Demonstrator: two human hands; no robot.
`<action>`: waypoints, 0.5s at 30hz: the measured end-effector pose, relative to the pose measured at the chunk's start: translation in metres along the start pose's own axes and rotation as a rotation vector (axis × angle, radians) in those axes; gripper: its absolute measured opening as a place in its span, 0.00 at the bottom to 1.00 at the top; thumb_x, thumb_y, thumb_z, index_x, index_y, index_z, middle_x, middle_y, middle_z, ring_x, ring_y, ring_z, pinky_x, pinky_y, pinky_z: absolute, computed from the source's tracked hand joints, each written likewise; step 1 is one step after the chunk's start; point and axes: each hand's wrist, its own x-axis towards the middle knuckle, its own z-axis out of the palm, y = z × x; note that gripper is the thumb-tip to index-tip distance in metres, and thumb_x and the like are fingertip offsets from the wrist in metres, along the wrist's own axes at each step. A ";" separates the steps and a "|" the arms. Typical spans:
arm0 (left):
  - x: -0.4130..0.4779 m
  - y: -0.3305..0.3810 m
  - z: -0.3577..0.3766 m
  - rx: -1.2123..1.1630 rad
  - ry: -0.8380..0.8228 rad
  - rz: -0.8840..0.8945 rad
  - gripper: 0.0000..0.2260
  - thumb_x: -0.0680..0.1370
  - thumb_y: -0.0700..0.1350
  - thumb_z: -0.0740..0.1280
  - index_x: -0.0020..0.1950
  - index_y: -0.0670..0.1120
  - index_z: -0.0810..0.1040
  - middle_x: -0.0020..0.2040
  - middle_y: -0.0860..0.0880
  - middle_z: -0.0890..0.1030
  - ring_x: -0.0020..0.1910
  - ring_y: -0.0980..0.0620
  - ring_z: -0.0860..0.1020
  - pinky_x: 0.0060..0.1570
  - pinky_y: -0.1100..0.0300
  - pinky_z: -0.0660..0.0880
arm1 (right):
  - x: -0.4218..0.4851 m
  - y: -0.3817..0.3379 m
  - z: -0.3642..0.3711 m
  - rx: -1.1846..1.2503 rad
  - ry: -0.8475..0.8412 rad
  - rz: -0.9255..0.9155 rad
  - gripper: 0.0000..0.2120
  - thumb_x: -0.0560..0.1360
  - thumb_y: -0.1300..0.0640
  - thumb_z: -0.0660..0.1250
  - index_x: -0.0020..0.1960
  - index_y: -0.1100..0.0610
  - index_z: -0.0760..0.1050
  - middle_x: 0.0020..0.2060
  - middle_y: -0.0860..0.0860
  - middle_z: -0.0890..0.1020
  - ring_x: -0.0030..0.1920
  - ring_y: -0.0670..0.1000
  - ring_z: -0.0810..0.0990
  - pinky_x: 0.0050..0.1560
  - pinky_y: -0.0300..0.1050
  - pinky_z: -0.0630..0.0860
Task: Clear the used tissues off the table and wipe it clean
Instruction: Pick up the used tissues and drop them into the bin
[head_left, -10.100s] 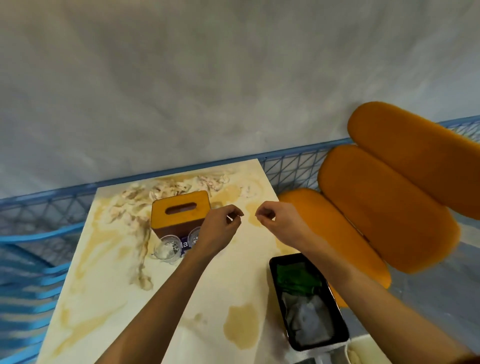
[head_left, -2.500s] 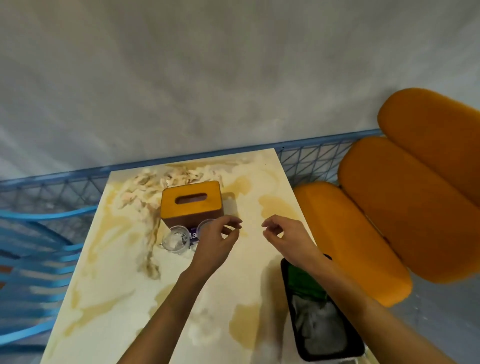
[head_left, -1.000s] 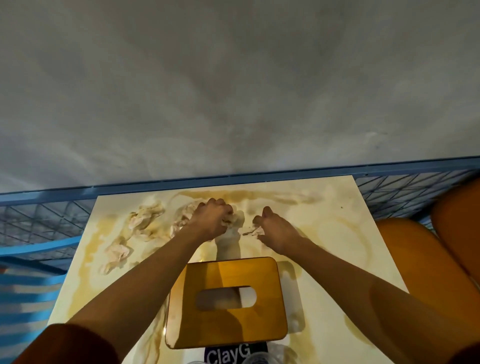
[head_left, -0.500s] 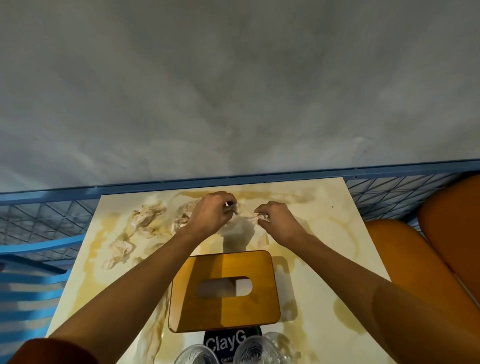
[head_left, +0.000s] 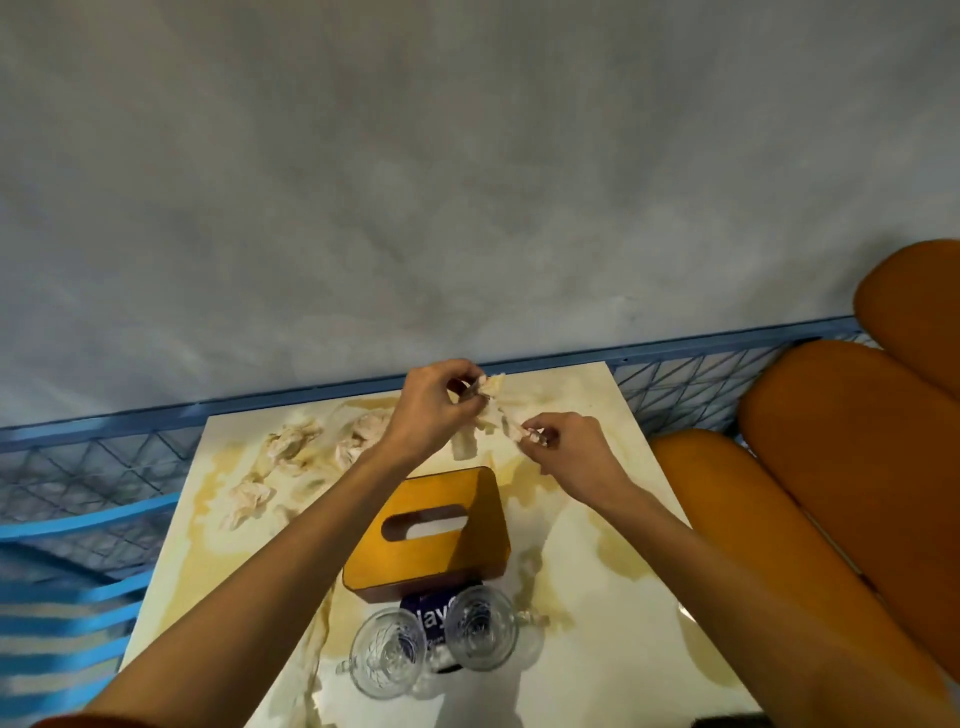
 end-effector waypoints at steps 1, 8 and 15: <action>-0.005 0.010 0.002 -0.024 0.001 -0.011 0.07 0.73 0.40 0.73 0.50 0.47 0.82 0.44 0.53 0.81 0.43 0.58 0.79 0.41 0.64 0.77 | -0.012 -0.001 -0.007 -0.001 0.008 0.006 0.12 0.76 0.53 0.70 0.58 0.56 0.81 0.42 0.49 0.82 0.33 0.44 0.79 0.31 0.30 0.72; -0.042 0.080 0.039 -0.176 -0.042 -0.009 0.06 0.74 0.40 0.73 0.48 0.49 0.82 0.43 0.52 0.82 0.43 0.55 0.80 0.40 0.67 0.76 | -0.089 0.022 -0.058 -0.006 0.039 0.114 0.12 0.76 0.46 0.68 0.52 0.53 0.82 0.39 0.50 0.84 0.33 0.47 0.81 0.37 0.42 0.78; -0.090 0.151 0.123 -0.273 -0.202 0.030 0.06 0.74 0.41 0.73 0.50 0.48 0.82 0.45 0.53 0.82 0.44 0.58 0.80 0.43 0.68 0.78 | -0.181 0.077 -0.115 -0.002 0.110 0.198 0.10 0.77 0.51 0.68 0.52 0.56 0.82 0.39 0.47 0.83 0.34 0.43 0.81 0.30 0.30 0.73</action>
